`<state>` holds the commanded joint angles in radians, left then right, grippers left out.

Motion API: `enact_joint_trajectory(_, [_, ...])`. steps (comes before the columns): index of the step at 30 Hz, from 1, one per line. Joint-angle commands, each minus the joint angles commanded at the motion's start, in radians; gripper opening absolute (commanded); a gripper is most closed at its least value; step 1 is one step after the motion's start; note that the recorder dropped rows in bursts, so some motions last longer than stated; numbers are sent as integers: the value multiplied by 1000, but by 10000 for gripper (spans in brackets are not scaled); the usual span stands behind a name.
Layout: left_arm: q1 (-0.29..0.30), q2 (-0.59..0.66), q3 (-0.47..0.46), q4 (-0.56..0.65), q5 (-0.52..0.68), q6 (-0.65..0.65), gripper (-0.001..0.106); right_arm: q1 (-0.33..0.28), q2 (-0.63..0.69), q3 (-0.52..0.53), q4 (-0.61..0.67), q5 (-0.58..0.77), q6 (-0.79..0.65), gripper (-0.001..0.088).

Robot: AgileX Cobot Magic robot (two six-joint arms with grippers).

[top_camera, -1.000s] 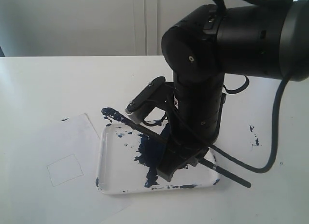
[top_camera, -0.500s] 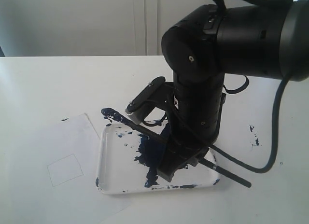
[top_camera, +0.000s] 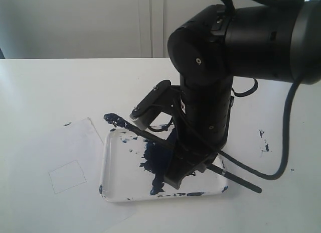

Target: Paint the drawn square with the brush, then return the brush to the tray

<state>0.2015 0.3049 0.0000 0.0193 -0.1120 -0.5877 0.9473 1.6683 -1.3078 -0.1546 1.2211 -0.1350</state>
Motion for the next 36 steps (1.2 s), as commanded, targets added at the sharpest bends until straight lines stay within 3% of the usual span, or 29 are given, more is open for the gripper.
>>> enact_joint_trajectory(3, [-51,0,0,68,-2,-37,0,0,0,-37,-4,0,-2,0])
enact_joint_trajectory(9, [-220,69,-66,208,-42,-99,0,0,15,-96,-12,0,-9,0])
enact_joint_trajectory(12, [-313,224,-109,213,-44,-105,0,38,51,-98,-38,0,-12,0])
enact_joint_trajectory(14, [-342,329,-144,213,-44,-114,0,67,69,-98,-76,0,-12,0])
enact_joint_trajectory(17, [-367,466,-201,218,-14,-114,0,92,80,-99,-120,0,-18,0])
enact_joint_trajectory(21, [-397,643,-349,230,186,-103,0,92,80,-99,-145,0,-21,0])
enact_joint_trajectory(26, [-414,734,-477,207,352,-77,0,92,80,-99,-145,0,-31,0])
enact_joint_trajectory(33, [-414,890,-620,-138,474,348,0,92,80,-99,-131,0,-46,0])
enact_joint_trajectory(36, [-411,958,-686,-165,527,394,0,92,80,-99,-131,0,-49,0])
